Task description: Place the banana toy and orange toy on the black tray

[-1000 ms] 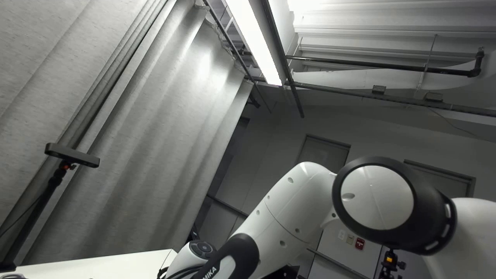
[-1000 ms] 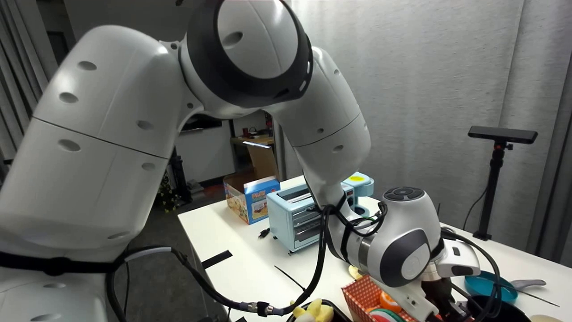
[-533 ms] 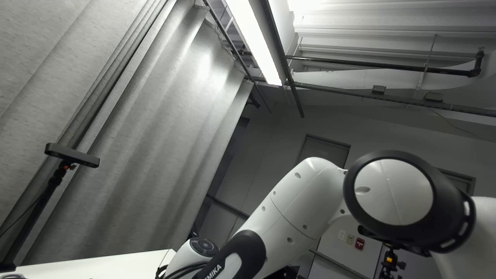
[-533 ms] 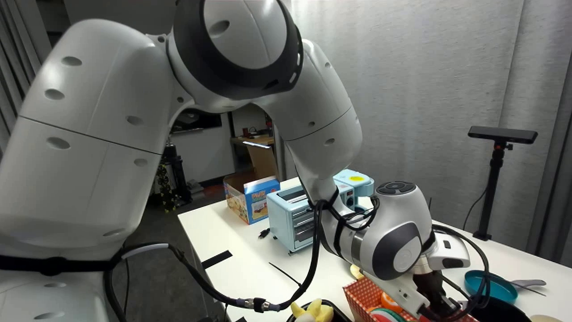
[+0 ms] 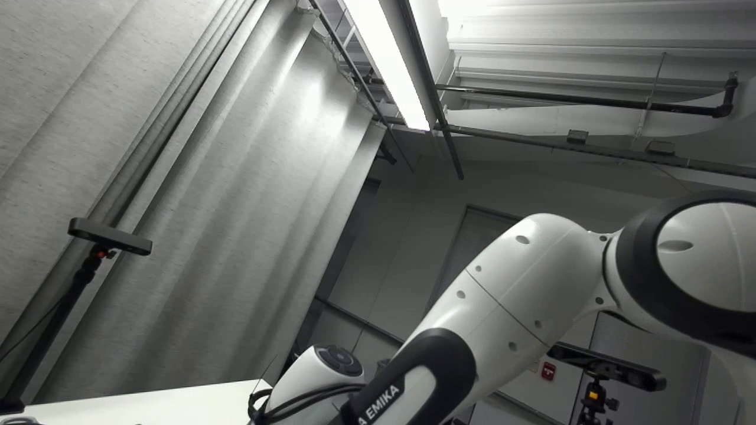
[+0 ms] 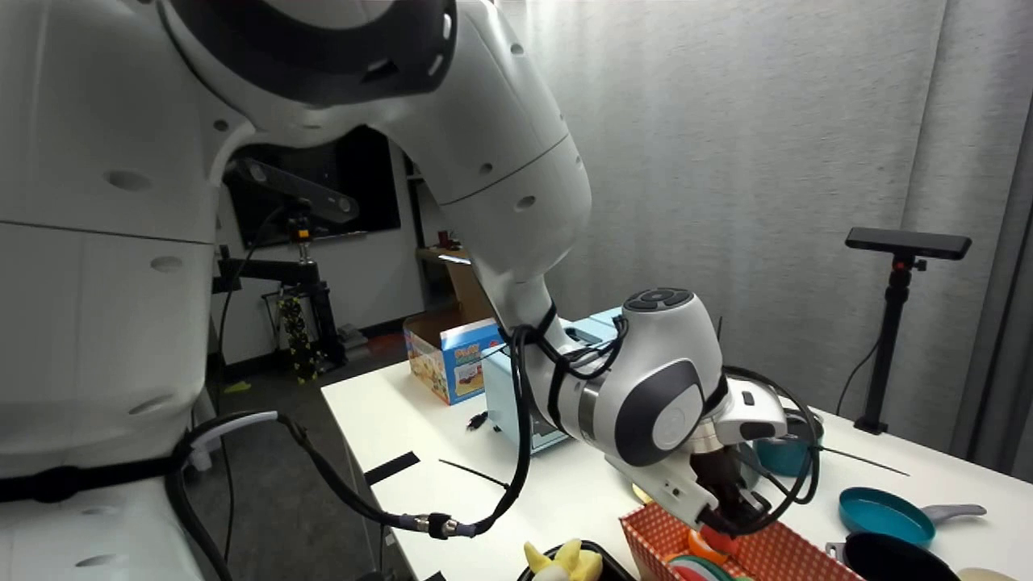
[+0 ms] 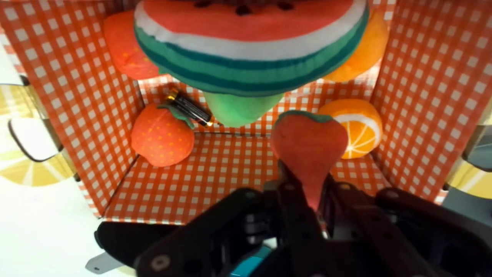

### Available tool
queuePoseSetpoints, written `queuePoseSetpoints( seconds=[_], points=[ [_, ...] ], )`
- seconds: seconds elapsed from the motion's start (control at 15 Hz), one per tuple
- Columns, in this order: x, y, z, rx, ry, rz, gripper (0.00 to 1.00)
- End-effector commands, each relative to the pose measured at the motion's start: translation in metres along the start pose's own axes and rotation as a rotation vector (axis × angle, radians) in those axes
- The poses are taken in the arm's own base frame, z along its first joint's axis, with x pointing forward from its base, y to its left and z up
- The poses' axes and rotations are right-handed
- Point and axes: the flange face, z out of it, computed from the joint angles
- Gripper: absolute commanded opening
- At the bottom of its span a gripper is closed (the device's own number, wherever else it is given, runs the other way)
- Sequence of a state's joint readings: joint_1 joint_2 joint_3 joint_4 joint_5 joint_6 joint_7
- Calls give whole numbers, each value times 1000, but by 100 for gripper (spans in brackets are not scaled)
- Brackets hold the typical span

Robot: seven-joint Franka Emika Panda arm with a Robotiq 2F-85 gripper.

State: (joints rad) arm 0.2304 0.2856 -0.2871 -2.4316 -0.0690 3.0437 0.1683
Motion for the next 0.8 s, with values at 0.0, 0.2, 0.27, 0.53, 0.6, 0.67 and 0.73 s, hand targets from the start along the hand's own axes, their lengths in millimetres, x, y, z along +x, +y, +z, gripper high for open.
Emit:
queuePoseSetpoints(
  seconds=[0.0, 0.2, 0.27, 0.53, 0.6, 0.67, 0.73],
  points=[
    [-23, 1, -37, 30, 2, -19, 3],
    [-41, 6, -48, 41, -22, -12, 3],
    [-49, 9, -48, 39, -41, -9, 3],
    [-78, 24, -46, 16, -144, 7, 3],
    [-83, 27, -46, 7, -162, 8, 3],
    [-87, 32, -46, -3, -176, 10, 3],
    [-89, 37, -47, -17, -186, 10, 3]
  ],
)
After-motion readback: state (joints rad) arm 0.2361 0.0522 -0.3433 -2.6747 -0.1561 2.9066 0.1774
